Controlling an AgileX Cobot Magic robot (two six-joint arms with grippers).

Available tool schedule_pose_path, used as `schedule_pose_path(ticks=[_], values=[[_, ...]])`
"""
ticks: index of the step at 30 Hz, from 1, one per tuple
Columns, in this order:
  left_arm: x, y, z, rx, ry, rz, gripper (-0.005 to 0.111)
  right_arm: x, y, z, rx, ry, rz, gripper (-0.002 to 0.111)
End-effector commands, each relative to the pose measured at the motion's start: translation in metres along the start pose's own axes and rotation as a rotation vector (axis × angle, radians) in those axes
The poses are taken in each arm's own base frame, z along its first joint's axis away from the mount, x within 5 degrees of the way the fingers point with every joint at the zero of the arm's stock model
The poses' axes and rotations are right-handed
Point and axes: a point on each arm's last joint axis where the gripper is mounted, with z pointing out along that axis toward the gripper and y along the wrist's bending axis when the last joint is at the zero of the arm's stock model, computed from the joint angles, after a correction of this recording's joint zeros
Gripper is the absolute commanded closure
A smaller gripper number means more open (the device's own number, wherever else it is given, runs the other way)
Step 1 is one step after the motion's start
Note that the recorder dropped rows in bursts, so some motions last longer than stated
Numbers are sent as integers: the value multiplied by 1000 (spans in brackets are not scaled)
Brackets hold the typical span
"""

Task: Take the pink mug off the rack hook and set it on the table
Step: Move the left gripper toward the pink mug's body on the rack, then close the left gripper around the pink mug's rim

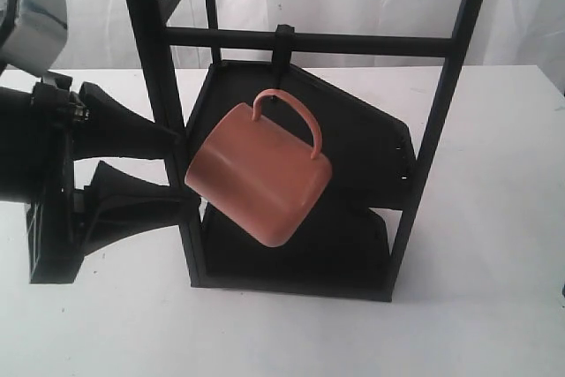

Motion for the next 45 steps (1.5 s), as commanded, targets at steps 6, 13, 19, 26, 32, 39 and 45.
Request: schedule_pose_path(ticks=[6,13,19,26,32,39,45], values=[[0,5,12,26,-55,-16,36,0,-1,0,6,-11,0,108],[3,11,20,28,-52,-39,36,0,-1,0,6,-11,0,108],[4,12,24,53,-65,-79,36,0,-1,0,6,-11,0,108],[2,13,29,92,-104,-108,36,0,-1,0,6,-11,0,108],[1,8,29,145,-118,-111,37,0,-1,0,6,-11,0,108],[-2,2,27,214,-142,-130,37,0,-1,0,6,-11,0,108],[-4,0,26,243,-161,-145,37,0,-1,0,6,-11,0,108]])
